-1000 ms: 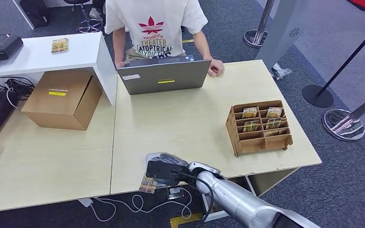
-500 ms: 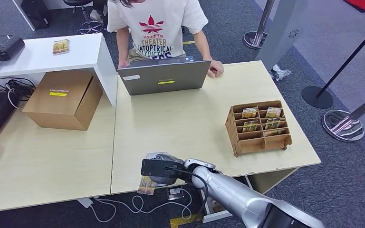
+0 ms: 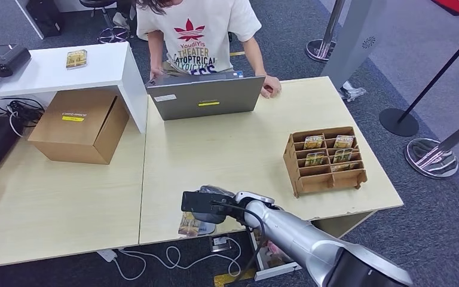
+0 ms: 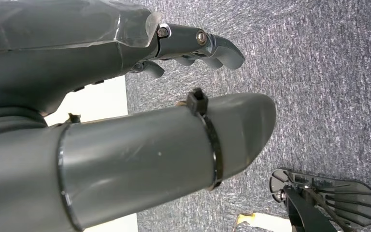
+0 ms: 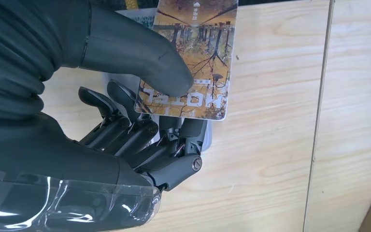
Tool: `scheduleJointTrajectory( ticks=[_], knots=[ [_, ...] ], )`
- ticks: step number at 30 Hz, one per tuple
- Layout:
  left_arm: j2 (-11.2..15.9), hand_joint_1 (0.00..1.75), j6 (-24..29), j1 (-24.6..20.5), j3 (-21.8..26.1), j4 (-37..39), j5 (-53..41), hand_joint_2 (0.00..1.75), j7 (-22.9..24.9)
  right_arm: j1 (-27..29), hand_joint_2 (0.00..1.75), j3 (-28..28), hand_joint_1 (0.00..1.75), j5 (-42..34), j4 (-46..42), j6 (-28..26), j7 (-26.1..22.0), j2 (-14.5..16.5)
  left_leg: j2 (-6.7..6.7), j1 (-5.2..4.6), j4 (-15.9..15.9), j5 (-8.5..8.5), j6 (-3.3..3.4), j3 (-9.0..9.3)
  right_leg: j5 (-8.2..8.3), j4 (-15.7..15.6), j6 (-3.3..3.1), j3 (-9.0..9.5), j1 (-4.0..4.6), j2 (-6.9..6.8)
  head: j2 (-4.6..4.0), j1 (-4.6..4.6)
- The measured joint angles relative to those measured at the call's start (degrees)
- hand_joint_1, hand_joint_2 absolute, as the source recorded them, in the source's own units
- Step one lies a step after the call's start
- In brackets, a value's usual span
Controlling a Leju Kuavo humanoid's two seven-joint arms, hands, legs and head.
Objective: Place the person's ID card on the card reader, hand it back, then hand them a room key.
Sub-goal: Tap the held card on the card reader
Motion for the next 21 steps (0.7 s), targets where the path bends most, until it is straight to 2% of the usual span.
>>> scheduleJointTrajectory(
  ticks=[21],
  knots=[
    [0.18,0.0,-0.01,0.15,0.0,0.05,0.15,0.0,-1.03,-1.13,1.75,0.37,1.75,1.5,0.88,-0.69,1.15,-1.13,0.0,0.0,0.0,0.0,0.0,-0.01,0.0,0.0,0.0,-0.01,0.0,0.0,0.0,0.01]
  ],
)
